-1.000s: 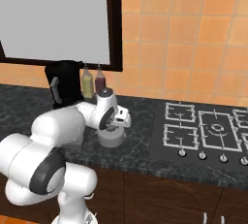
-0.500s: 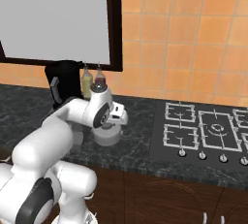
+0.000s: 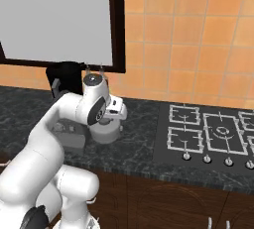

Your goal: Close the lid blender by securely placing the lid on top.

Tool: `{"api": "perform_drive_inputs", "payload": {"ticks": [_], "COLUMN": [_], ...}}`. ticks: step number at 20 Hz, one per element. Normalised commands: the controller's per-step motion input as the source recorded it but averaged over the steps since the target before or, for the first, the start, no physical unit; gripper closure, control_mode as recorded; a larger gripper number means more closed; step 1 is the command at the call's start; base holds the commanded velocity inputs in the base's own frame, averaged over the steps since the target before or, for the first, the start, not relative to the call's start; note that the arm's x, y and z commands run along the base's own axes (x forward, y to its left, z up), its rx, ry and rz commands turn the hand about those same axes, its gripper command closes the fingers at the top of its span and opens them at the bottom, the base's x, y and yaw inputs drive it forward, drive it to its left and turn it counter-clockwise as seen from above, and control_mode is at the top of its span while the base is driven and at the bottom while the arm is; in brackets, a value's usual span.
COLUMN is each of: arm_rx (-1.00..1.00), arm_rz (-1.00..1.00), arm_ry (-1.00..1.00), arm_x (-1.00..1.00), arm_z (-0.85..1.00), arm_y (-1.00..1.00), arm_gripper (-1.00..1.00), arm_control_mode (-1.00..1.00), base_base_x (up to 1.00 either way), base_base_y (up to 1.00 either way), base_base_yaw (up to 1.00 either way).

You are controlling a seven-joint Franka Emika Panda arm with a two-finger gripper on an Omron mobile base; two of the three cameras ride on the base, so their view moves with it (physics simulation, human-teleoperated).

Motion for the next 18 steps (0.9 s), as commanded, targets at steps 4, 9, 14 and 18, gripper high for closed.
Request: {"api": "perform_drive_inputs", "payload": {"ticks": [4,9,14,18], "arm_rx": [0.00,0.00,-0.01,-0.02], "arm_rz": [0.03,0.04,0.05,0.05], "arm_ry": [-0.04,-0.04,-0.08,-0.09], "arm_x": [-0.16,-0.12,-0.09,-0.03], "arm_z": [0.97,1.00,1.00,1.00], "arm_y": [0.00,0.04,0.20,0.31], "arm_gripper": [1.00,1.00,1.00,1.00], "arm_control_mode": [-1.00,-1.00,-1.00,-1.00], "base_base_x": [0.00,0.00,0.00,0.00], "base_base_y": [0.00,0.00,0.00,0.00], "base_base_yaw": [0.00,0.00,0.00,0.00]}}
